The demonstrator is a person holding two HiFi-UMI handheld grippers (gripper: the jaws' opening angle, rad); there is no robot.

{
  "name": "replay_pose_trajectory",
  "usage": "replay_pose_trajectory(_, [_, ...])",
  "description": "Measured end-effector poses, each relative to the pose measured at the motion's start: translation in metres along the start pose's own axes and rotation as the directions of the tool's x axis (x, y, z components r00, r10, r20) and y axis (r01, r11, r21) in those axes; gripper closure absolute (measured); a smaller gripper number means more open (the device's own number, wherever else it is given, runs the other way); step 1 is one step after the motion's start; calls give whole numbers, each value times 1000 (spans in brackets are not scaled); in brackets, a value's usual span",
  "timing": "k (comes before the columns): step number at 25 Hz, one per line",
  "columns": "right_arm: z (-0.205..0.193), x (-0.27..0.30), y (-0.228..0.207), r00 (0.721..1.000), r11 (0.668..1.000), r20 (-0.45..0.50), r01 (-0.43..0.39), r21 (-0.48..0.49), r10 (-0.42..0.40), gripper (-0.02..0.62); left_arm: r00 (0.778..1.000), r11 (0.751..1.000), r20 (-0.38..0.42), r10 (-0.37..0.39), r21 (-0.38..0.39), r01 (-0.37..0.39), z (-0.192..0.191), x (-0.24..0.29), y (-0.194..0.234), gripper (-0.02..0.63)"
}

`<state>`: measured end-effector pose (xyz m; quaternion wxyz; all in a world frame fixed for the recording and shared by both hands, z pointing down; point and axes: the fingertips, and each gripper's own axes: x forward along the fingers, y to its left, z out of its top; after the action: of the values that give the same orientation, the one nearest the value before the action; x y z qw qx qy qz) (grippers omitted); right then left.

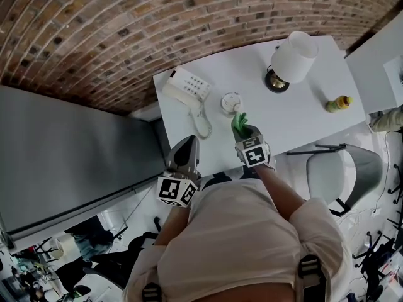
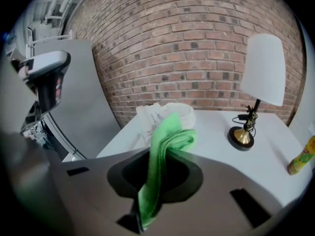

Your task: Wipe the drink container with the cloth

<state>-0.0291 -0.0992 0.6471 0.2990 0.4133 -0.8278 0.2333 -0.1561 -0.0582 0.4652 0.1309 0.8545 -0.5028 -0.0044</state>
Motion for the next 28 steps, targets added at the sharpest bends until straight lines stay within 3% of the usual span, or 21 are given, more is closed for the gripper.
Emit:
replay_pose_trajectory(17, [13, 31, 14, 997, 996, -38, -71, -60, 69, 554, 999, 999, -4, 32, -10, -32, -1, -1, 6, 606])
replay_pose_trajectory(28, [-1, 47, 6, 994, 991, -93, -75, -107, 65, 554, 999, 999, -14, 47, -17, -47, -4, 4, 7, 606])
